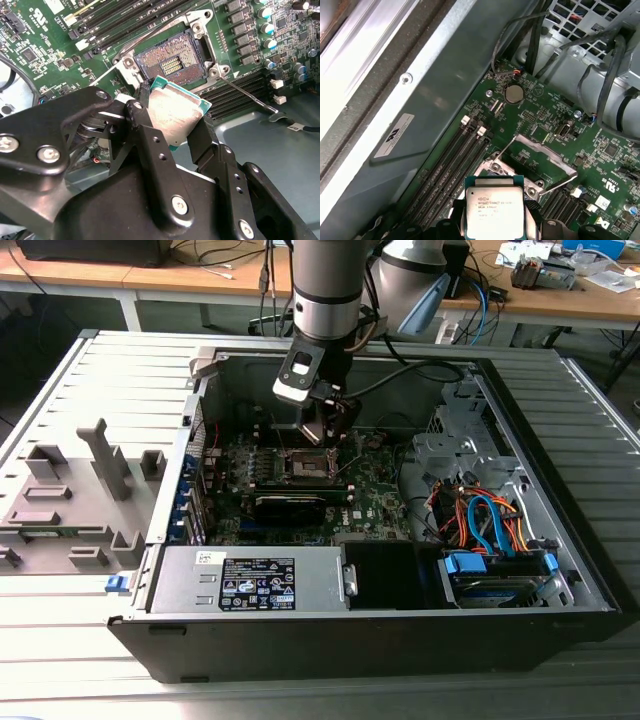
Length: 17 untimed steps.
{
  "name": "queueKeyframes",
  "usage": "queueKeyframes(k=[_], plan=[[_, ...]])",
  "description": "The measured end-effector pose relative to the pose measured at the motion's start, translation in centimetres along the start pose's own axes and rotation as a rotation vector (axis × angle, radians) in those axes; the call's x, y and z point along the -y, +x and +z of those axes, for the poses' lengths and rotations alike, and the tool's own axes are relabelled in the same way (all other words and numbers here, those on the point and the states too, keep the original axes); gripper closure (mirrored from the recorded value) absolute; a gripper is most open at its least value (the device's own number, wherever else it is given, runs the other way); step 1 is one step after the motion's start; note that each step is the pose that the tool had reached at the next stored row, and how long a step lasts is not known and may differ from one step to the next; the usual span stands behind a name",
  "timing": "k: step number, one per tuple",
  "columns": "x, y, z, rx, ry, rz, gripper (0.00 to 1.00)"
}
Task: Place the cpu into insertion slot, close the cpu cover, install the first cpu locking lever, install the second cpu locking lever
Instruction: 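Place the cpu into insertion slot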
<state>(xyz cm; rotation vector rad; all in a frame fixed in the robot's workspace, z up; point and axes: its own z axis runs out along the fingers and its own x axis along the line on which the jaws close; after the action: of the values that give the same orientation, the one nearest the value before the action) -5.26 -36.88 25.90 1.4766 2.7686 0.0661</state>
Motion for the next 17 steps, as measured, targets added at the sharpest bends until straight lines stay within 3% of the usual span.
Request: queueKeyframes(k=[17], plan=[[0.0,0.0,0.06,0.0008,-0.0004,0.021,0.45]])
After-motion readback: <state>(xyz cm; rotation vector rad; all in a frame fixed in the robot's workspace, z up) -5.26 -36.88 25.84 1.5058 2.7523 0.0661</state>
